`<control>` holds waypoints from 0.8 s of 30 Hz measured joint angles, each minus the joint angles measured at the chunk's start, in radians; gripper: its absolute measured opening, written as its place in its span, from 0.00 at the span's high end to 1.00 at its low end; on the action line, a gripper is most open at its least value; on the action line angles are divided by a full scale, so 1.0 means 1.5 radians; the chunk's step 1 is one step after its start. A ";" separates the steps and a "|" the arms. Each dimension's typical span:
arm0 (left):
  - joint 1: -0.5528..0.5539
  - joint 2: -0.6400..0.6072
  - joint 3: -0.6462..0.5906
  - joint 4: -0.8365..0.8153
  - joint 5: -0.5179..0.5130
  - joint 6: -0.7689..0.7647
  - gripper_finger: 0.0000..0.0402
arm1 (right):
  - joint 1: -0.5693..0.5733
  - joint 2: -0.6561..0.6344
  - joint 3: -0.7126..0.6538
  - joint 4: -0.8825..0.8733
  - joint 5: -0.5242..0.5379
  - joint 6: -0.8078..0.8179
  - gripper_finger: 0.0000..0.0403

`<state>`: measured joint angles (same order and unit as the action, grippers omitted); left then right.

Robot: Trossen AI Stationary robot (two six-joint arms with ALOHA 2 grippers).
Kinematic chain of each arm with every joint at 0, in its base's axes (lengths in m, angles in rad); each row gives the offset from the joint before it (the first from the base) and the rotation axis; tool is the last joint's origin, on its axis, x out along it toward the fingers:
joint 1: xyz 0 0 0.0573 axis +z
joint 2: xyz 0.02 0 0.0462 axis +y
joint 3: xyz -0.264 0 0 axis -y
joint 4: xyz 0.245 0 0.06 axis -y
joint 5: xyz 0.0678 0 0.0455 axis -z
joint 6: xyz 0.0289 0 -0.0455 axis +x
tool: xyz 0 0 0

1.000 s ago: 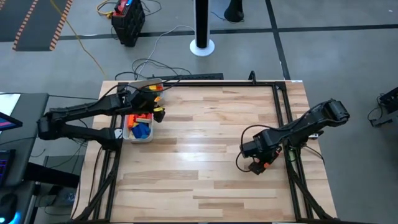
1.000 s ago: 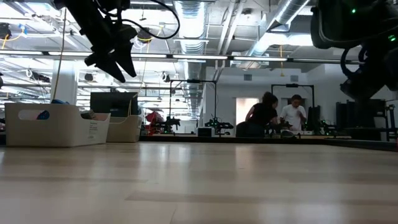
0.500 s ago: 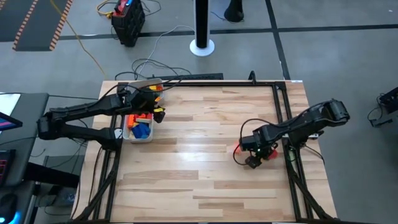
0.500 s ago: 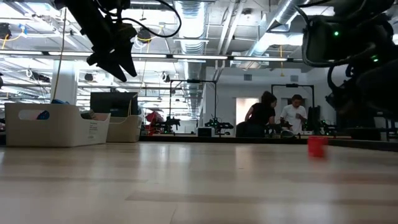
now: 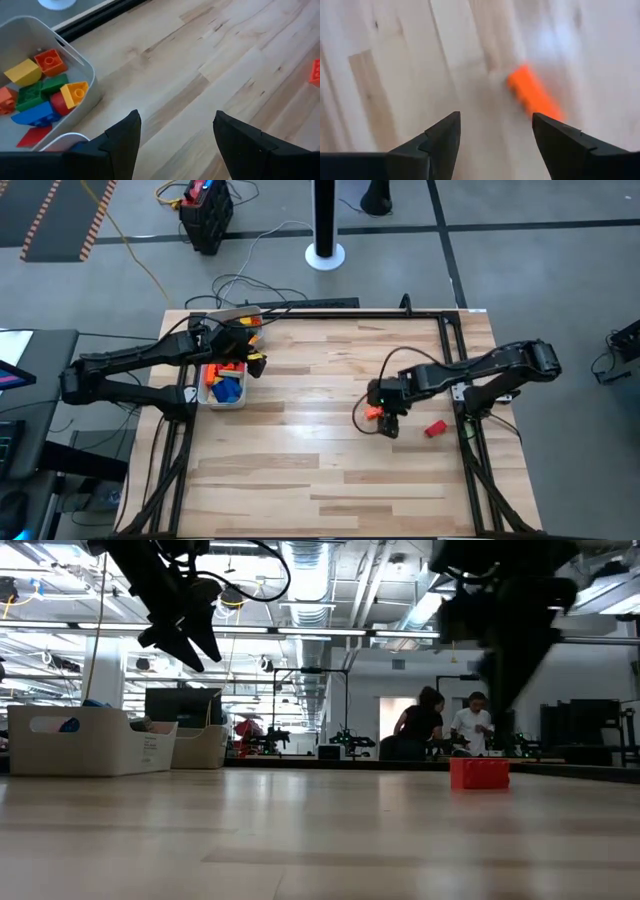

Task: Sort blocks by size
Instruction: Put the large orange game piece into the white bin

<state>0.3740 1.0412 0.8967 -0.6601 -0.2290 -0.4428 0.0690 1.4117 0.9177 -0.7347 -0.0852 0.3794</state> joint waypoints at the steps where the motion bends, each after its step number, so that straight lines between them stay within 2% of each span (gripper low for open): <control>1: 0.000 0.000 0.000 0.000 0.003 -0.005 0.41 | -0.012 0.000 0.001 0.016 0.002 -0.038 0.33; 7: 0.000 0.000 0.000 0.000 0.010 -0.025 0.41 | -0.085 0.025 -0.006 0.043 0.005 -0.247 0.33; 13: -0.001 0.000 0.000 -0.011 0.039 -0.044 0.41 | -0.077 0.064 -0.006 0.042 -0.010 -0.388 0.33; 21: -0.003 0.000 0.000 -0.037 0.050 -0.069 0.41 | -0.052 0.142 -0.005 0.046 -0.012 -0.411 0.33; 24: -0.003 0.000 0.000 -0.037 0.051 -0.070 0.41 | -0.052 0.182 -0.005 0.047 0.009 -0.411 0.33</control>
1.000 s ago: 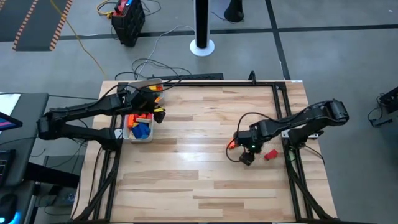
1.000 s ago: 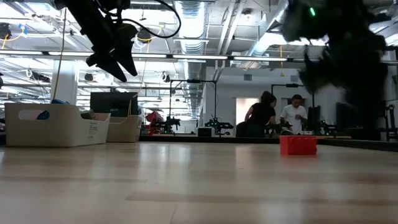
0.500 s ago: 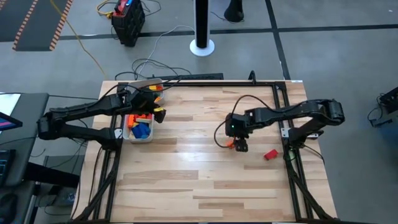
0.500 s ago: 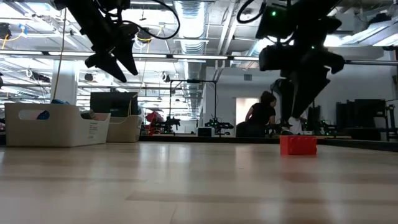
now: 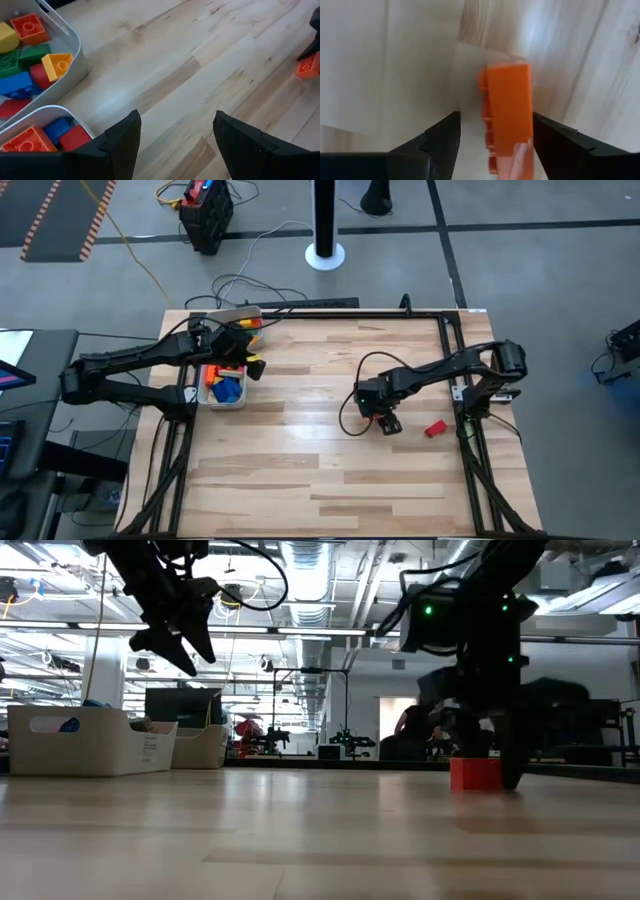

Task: Sort blocks by size
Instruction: Put the large orange game piece into the white bin

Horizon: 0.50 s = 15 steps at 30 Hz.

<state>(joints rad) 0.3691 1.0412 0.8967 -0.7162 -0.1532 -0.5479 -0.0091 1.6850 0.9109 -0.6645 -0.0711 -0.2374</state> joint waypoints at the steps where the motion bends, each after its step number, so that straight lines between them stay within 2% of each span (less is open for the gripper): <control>1: 0.000 0.000 0.000 0.000 0.000 -0.003 0.41 | 0.000 0.008 0.001 0.001 0.001 0.005 0.33; 4: 0.000 0.000 0.000 0.000 0.003 -0.020 0.41 | 0.000 0.022 0.003 -0.002 0.004 0.026 0.38; 6: -0.001 0.000 0.000 0.001 0.022 -0.024 0.41 | 0.000 0.018 0.002 0.001 0.006 0.034 0.45; 11: -0.030 0.000 0.000 0.014 0.061 0.042 0.41 | -0.009 -0.026 -0.003 -0.002 0.009 0.050 0.71; 15: -0.072 0.000 0.000 0.052 0.062 0.095 0.41 | -0.029 -0.089 0.021 0.006 -0.020 0.071 0.72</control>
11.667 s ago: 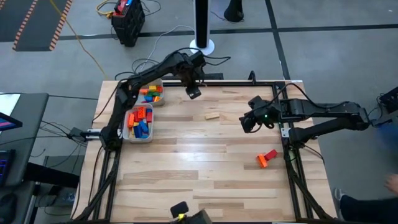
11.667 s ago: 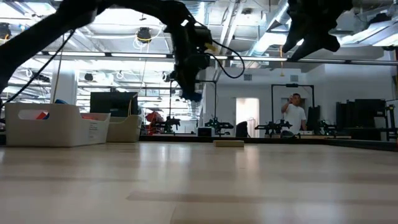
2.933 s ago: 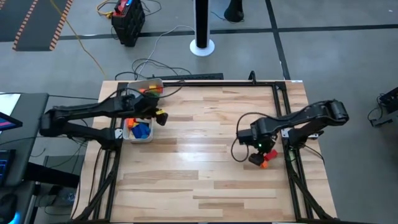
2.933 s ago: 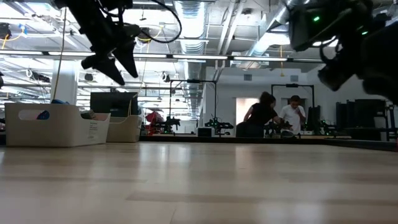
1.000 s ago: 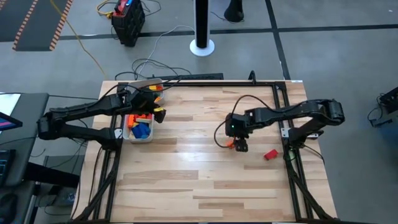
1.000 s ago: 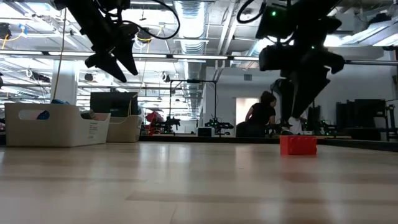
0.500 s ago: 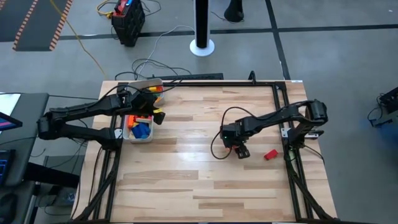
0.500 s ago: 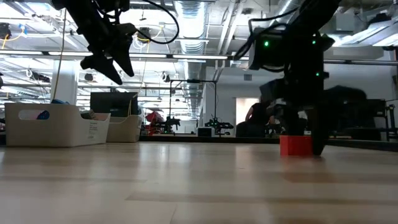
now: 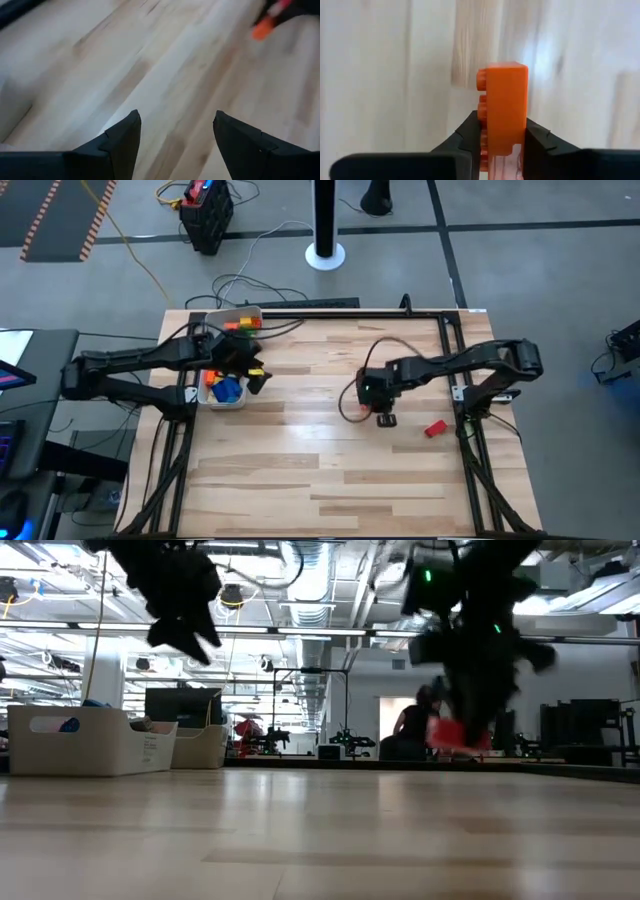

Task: Sort blocks by size
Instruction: Put the large orange game piece into the white bin

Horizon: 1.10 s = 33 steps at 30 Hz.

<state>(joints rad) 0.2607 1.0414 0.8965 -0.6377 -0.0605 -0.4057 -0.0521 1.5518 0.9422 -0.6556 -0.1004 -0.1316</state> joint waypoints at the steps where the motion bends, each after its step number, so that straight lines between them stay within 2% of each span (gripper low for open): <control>1: -0.013 0.002 0.000 0.024 0.000 0.006 0.41 | -0.004 -0.013 0.008 0.007 -0.007 0.005 0.72; 8: -0.114 0.074 0.000 0.244 -0.030 0.085 0.41 | -0.006 -0.046 0.092 0.123 -0.021 0.035 0.72; 11: -0.139 0.120 0.000 0.330 -0.039 0.098 0.41 | -0.006 -0.028 0.121 0.180 -0.020 0.064 0.72; 16: -0.164 0.166 0.000 0.454 -0.043 0.088 0.41 | -0.006 -0.021 0.141 0.211 -0.021 0.093 0.72; 23: -0.184 0.197 0.000 0.546 -0.116 0.123 0.41 | 0.002 -0.021 0.141 0.222 -0.021 0.095 0.72; 33: -0.197 0.272 0.000 0.676 -0.121 0.142 0.41 | 0.004 -0.022 0.142 0.262 -0.022 0.113 0.72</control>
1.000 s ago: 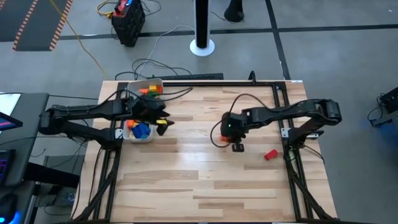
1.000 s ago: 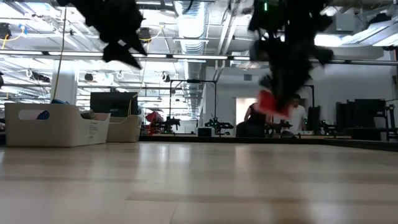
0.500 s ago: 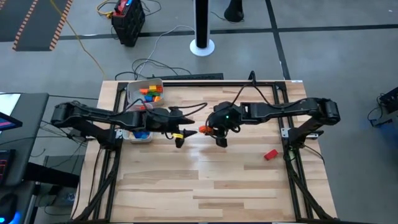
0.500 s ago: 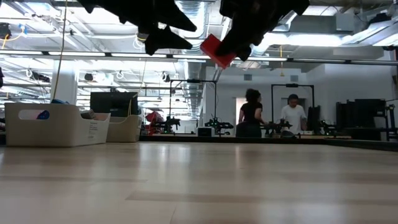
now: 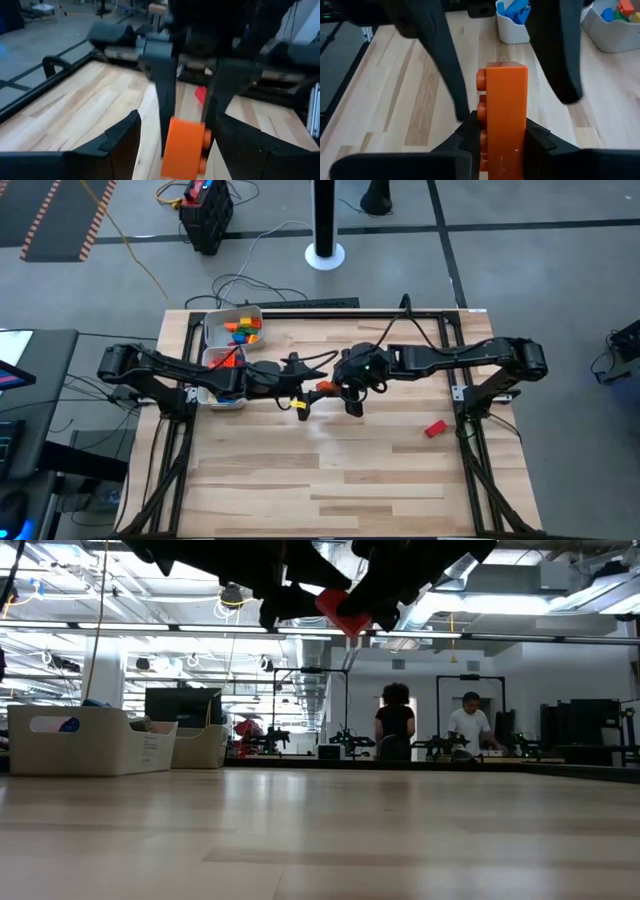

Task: Sort blocks by size
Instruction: Put the large orange game piece into the white bin

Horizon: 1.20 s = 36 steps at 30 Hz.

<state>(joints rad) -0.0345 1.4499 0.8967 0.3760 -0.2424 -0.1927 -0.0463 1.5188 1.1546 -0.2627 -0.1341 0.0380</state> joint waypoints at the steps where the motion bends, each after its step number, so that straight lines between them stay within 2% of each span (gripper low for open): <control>1: 0.000 0.003 0.000 0.010 0.000 0.000 0.41 | 0.000 0.000 0.000 0.004 0.000 0.000 0.72; 5: 0.000 0.005 0.000 0.018 -0.001 -0.001 0.42 | 0.005 -0.001 0.000 0.016 0.000 0.006 0.72; 8: 0.000 0.005 0.000 0.018 -0.001 -0.013 0.46 | 0.011 -0.001 0.000 0.016 0.000 0.007 0.72; 17: -0.001 0.003 0.001 0.005 0.012 -0.015 0.77 | 0.012 -0.001 -0.001 0.047 -0.004 0.009 0.72; 19: -0.002 0.002 0.001 0.003 0.014 -0.011 0.78 | 0.013 -0.001 -0.001 0.054 -0.007 0.015 0.72; 21: -0.002 0.002 0.002 -0.002 0.016 -0.020 0.78 | 0.013 -0.001 -0.001 0.056 -0.006 0.028 0.67; 25: 0.004 0.001 0.003 -0.045 0.003 -0.044 0.78 | 0.005 0.000 -0.001 0.054 0.004 0.052 0.47; 30: 0.028 -0.046 -0.003 -0.224 0.001 -0.084 0.78 | -0.017 -0.021 0.002 -0.042 -0.002 0.079 0.28; 36: 0.087 -0.165 -0.001 -0.543 -0.020 -0.155 0.78 | -0.031 -0.030 0.001 -0.175 0.001 0.064 0.21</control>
<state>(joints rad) 0.0954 1.2031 0.8959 -0.4391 -0.2728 -0.4256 -0.0934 1.4737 1.1557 -0.5257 -0.1331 0.1341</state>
